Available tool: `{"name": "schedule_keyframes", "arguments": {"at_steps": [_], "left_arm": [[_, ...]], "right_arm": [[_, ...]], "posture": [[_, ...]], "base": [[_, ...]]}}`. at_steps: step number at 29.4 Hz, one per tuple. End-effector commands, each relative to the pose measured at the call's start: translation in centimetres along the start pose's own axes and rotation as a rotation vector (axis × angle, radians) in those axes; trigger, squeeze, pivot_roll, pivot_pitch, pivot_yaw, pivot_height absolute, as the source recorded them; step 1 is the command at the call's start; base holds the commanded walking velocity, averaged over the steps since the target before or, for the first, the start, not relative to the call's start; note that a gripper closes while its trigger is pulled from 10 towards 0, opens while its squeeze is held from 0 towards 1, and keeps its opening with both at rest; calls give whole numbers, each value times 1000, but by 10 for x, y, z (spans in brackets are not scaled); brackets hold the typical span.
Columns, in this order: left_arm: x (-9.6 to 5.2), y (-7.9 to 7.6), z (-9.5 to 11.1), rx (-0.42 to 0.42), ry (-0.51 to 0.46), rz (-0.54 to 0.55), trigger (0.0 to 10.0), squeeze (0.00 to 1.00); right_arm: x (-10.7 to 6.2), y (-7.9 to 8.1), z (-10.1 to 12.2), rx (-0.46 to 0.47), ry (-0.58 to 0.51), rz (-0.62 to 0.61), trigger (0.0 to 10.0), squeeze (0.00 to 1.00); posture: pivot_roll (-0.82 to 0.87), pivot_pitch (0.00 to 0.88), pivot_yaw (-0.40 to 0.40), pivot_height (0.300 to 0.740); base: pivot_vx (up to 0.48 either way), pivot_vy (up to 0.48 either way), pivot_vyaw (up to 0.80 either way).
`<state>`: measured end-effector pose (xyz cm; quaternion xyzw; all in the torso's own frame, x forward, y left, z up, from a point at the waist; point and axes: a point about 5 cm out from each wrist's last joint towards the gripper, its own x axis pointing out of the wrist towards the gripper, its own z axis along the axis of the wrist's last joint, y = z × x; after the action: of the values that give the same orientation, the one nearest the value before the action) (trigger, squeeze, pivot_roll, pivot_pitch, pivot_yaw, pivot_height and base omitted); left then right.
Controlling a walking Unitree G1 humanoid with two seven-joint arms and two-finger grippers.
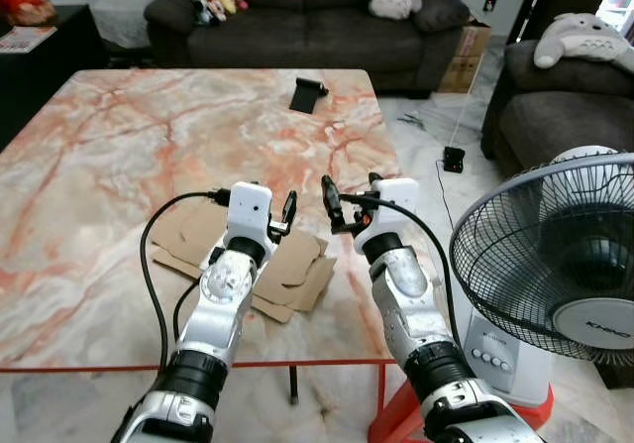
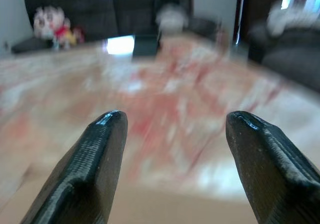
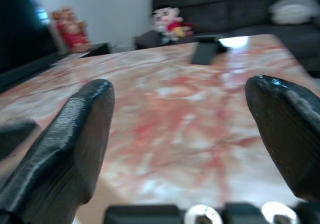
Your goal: Picking trash to rubbish bin
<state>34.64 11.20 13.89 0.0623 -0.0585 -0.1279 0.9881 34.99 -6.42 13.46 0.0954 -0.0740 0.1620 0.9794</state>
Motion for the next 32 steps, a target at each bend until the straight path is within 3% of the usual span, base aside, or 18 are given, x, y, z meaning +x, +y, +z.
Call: {"name": "schedule_keyframes", "arguments": {"at_steps": [1,4,17,23,32], "left_arm": [[-3,3,-19,40,128,-44,10000,0],[-3,3,-33,88,260,-127,10000,0],[20,20,-13,115,245,-166,10000,0],[14,15,-27,135,307,-224,10000,0],[3,8,-33,161,290,-335,10000,0]], "right_arm": [[4,12,6,26,-19,22,10000,0],[4,14,8,24,-28,33,10000,0],[4,15,9,37,-25,23,10000,0],[5,15,11,41,-26,19,10000,0],[5,13,11,40,-25,18,10000,0]], "posture": [[83,93,-12,740],[78,94,-9,740],[73,123,-2,740],[73,138,2,740],[79,156,7,740]], "base": [[0,0,0],[0,0,0],[0,0,0],[0,0,0],[0,0,0]]}}
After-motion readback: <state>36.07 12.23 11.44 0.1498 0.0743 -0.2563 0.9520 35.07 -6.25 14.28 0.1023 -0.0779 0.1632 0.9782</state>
